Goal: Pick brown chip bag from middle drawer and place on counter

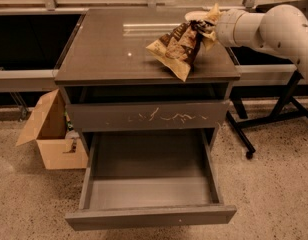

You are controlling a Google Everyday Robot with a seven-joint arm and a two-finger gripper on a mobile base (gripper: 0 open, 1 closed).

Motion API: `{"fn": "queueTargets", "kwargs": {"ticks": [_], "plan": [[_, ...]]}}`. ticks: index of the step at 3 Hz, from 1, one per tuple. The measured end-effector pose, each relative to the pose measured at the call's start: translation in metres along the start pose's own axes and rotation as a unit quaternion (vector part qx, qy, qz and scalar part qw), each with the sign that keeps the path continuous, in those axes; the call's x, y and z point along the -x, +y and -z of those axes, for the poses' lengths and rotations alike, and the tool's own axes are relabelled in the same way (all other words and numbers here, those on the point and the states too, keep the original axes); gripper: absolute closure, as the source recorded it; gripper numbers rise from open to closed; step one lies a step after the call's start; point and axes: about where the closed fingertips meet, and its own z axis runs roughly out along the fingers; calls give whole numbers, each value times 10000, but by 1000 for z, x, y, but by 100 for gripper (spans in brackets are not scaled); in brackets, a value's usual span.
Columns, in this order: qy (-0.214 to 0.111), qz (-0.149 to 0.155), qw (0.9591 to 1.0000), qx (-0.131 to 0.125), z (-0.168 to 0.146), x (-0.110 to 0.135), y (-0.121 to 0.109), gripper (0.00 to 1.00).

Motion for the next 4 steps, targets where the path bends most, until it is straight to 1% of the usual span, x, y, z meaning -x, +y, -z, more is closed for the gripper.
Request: {"fn": "queueTargets", "kwargs": {"ticks": [2, 3, 4], "plan": [[-182, -281, 9992, 202, -23, -5, 11, 12], [-230, -357, 9987, 286, -27, -6, 15, 0], [-230, -365, 9986, 299, -27, -6, 15, 0]]}}
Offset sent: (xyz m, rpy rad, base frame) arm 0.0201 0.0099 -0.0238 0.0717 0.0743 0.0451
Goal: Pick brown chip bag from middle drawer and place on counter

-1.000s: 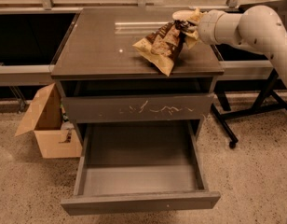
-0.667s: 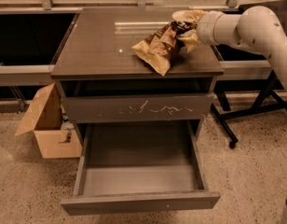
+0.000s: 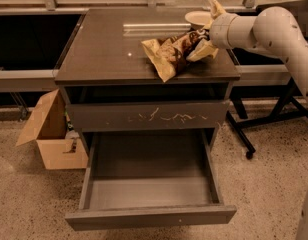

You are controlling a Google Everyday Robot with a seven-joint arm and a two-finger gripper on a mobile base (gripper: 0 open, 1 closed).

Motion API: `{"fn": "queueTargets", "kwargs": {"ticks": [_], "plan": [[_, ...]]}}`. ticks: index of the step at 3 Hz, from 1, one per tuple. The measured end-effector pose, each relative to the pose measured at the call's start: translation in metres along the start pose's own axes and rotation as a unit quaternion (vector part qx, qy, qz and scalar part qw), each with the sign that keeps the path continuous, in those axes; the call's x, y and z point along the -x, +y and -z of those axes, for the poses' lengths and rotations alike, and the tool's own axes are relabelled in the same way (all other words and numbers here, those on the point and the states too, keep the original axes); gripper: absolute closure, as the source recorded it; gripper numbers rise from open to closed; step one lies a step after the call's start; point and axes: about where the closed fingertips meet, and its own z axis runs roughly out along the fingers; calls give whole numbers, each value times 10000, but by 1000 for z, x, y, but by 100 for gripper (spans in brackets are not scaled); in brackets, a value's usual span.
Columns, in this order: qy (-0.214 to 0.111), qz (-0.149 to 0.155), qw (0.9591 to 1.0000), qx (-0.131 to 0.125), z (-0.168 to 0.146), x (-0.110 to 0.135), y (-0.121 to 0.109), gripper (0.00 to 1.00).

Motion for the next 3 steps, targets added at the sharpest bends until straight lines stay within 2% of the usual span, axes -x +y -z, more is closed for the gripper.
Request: {"fn": "queueTargets", "kwargs": {"ticks": [1, 2, 3], "plan": [[20, 9, 10000, -19, 14, -1, -6, 0], [157, 96, 9998, -77, 52, -1, -20, 0], [272, 149, 9994, -151, 74, 0, -29, 0]]}}
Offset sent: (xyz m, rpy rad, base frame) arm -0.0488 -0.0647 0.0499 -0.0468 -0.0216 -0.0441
